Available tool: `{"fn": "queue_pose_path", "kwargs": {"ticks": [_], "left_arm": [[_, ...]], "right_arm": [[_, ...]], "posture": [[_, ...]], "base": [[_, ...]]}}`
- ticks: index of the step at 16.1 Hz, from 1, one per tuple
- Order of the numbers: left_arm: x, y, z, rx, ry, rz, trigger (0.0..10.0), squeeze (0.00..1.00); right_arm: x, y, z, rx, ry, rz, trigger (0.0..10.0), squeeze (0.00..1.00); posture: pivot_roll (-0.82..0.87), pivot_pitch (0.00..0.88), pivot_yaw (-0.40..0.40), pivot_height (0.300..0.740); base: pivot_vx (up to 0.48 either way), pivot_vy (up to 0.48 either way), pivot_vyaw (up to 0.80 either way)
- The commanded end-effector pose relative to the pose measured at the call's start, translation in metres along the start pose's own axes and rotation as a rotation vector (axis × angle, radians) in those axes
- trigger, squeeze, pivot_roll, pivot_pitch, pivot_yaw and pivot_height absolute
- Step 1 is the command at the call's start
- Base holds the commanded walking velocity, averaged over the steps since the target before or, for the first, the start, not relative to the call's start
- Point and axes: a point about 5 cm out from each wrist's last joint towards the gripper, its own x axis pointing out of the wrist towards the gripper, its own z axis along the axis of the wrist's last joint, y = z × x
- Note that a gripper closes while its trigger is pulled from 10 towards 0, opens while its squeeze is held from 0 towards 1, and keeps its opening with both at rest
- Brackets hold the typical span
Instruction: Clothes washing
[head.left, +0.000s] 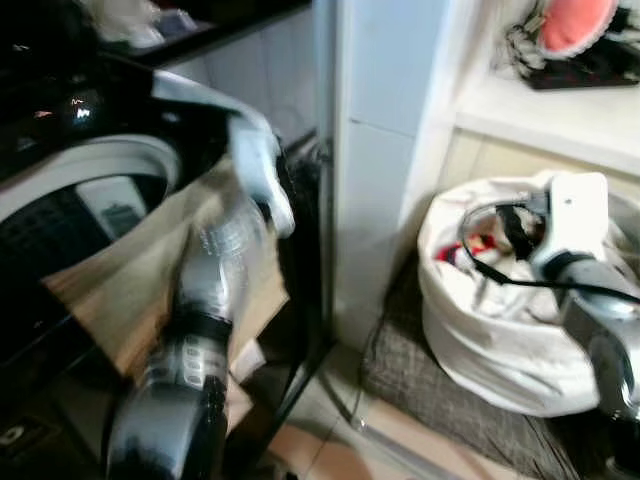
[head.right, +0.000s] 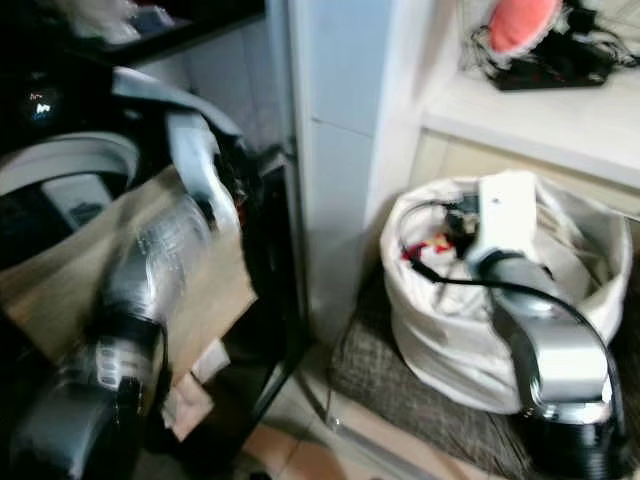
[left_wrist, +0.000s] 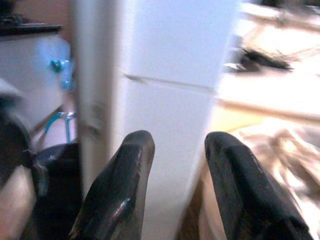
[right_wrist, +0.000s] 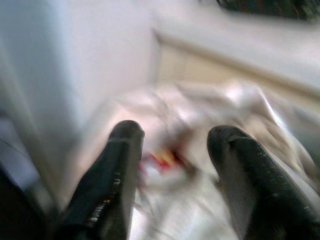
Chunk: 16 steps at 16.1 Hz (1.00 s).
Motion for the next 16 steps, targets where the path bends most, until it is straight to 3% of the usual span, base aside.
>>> {"fn": "queue_pose_path", "kwargs": {"ticks": [1,3,5,6,8,9,11,12,14,16], "left_arm": [[0.003,-0.028,0.023,0.113,-0.085,-0.112,10.0,0.0],[-0.005,-0.043,0.018,0.105,-0.07,-0.154,10.0,0.0],[-0.021,-0.044,0.009,0.092,-0.029,-0.163,10.0,0.0],[-0.03,-0.038,0.002,0.12,0.013,-0.125,10.0,0.0],[-0.034,-0.024,0.008,0.176,0.03,-0.046,10.0,0.0],[-0.034,-0.022,0.013,0.188,0.027,-0.034,10.0,0.0],[-0.037,-0.021,0.026,0.232,0.032,-0.062,10.0,0.0],[-0.039,-0.024,0.03,0.22,0.036,-0.081,10.0,0.0],[-0.043,-0.027,0.033,0.224,0.05,-0.107,10.0,0.0],[-0.046,-0.034,0.041,0.201,0.041,-0.165,10.0,0.0]], "right_arm": [[0.012,-0.006,0.0,-0.009,0.015,0.001,10.0,1.0],[0.027,-0.016,-0.006,-0.029,0.071,0.017,10.0,1.0],[0.044,-0.034,-0.017,-0.053,0.136,-0.002,10.0,1.0],[0.052,-0.045,-0.024,-0.051,0.163,-0.014,10.0,1.0],[0.06,-0.064,-0.033,0.013,0.185,-0.064,10.0,1.0],[0.062,-0.067,-0.035,0.042,0.188,-0.066,10.0,1.0],[0.062,-0.073,-0.049,-0.018,0.243,-0.098,10.0,1.0],[0.062,-0.073,-0.056,-0.098,0.271,-0.095,10.0,1.0],[0.062,-0.074,-0.062,-0.173,0.281,-0.093,10.0,1.0],[0.062,-0.074,-0.064,-0.177,0.259,-0.104,10.0,1.0]], "posture": [[-0.09,0.02,0.068,0.74],[-0.07,0.032,0.053,0.74],[-0.06,0.043,0.047,0.74],[-0.06,0.043,0.047,0.74],[-0.02,0.06,0.046,0.74],[-0.01,0.067,0.046,0.74],[0.03,0.088,0.05,0.74],[0.05,0.098,0.058,0.74],[0.07,0.124,0.076,0.74],[0.1,0.15,0.089,0.74]], "base": [[0.0,0.0,0.0],[0.0,0.0,0.0],[0.0,0.0,0.0],[0.0,0.0,0.0],[0.0,0.0,0.0],[0.0,0.0,0.0],[0.0,0.0,0.0],[0.0,0.0,0.0],[0.0,0.0,0.0],[0.0,0.0,0.0]]}}
